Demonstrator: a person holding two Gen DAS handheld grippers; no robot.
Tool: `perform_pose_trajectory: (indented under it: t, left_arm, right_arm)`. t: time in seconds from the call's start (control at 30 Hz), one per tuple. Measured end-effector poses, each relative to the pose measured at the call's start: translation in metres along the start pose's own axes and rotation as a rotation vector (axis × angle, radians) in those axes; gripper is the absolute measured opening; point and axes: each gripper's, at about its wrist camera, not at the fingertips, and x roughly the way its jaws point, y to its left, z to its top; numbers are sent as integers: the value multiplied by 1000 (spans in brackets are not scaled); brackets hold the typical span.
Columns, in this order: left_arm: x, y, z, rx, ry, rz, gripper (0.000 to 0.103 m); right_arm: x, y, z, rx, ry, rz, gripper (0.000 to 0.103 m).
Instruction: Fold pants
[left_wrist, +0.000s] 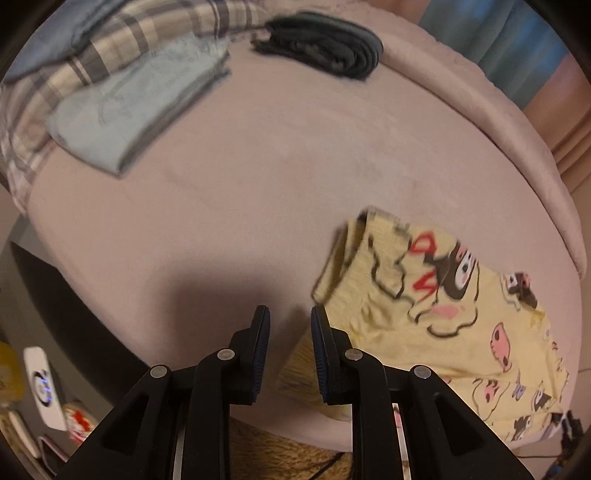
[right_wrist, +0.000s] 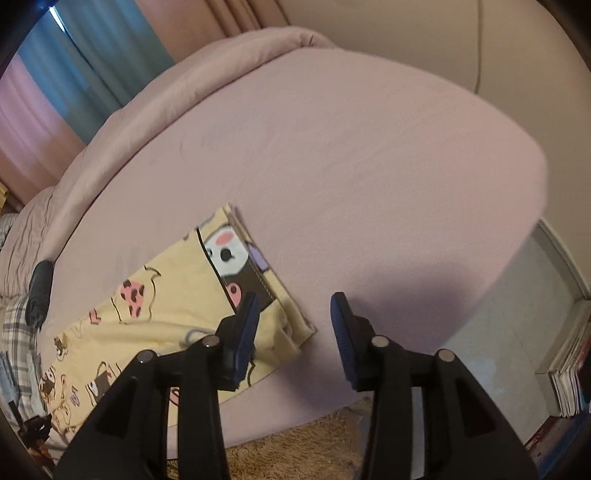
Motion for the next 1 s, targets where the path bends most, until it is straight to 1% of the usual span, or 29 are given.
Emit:
perform_pose_trajectory:
  t: [0.07,0.13,0.17,0.2,0.23,0.27,0.3,0.33,0.4,0.43,0.47,0.5,0.53,0.57,0.6,0.63,0.67,0.7,0.73,0.8,0.9,1.0]
  left_arm:
    - [-13,-5,7,-3,-36,-9,23]
    - [-20,-16,11,12,-54,-32,28]
    - [-24,-27,12,35,-62,-57,28]
    - [-26,-39,11,65,-63,-82,28]
    - [-26,-48,11,86,-61,-100,28]
    - [-26,-59,9,113,-58,-126,28]
    - [-26,-73,6,143,-51,-154,28]
    - [-26,-78,5,160,-43,-173,28]
    - [-19,-107,-3,222,-2,-245,28]
    - [-17,-115,-5,236,10,-268,28]
    - [-13,-129,-10,267,36,-303,28]
    - [-9,-143,-16,307,56,-321,28]
    - [-9,-151,-20,327,62,-325,28]
    - [-7,-166,-25,366,72,-327,28]
    - [-6,-181,-30,406,80,-338,28]
    - [-6,-193,-32,431,85,-356,28]
    - [-6,-202,-35,449,92,-375,28]
    - [-6,-210,-37,467,101,-396,28]
    - [-4,-223,-42,499,115,-425,28]
    - [-2,-238,-50,547,127,-444,28]
    - [3,-259,-66,604,155,-483,28]
    - [15,-276,-86,649,227,-547,28]
  right_arm:
    - [-6,6,5,-19,-10,12,41]
    - [-4,17,7,-40,2,25,41]
    - [-2,24,7,-48,11,41,41]
    - [2,31,4,-59,23,75,41]
    - [5,36,0,-69,37,105,38]
    - [6,36,-8,-77,50,123,35]
    - [11,42,-12,-87,70,129,35]
    - [17,44,-21,-98,100,117,34]
    - [27,38,-36,-105,149,70,34]
    - [28,32,-43,-101,164,52,34]
    - [31,22,-50,-82,187,25,31]
    - [30,13,-55,-64,188,25,30]
    - [27,7,-57,-44,181,41,27]
    - [24,2,-58,-26,176,45,27]
    - [20,-3,-59,-14,174,35,28]
    - [14,-9,-59,-11,160,-7,32]
    - [11,-12,-58,-12,147,-34,32]
    - [6,-18,-57,-4,132,-39,32]
    - [3,-24,-55,15,122,-24,32]
    - [0,-35,-53,54,107,5,34]
    - [-2,-42,-48,86,81,35,41]
    - [8,-37,-44,103,96,90,42]
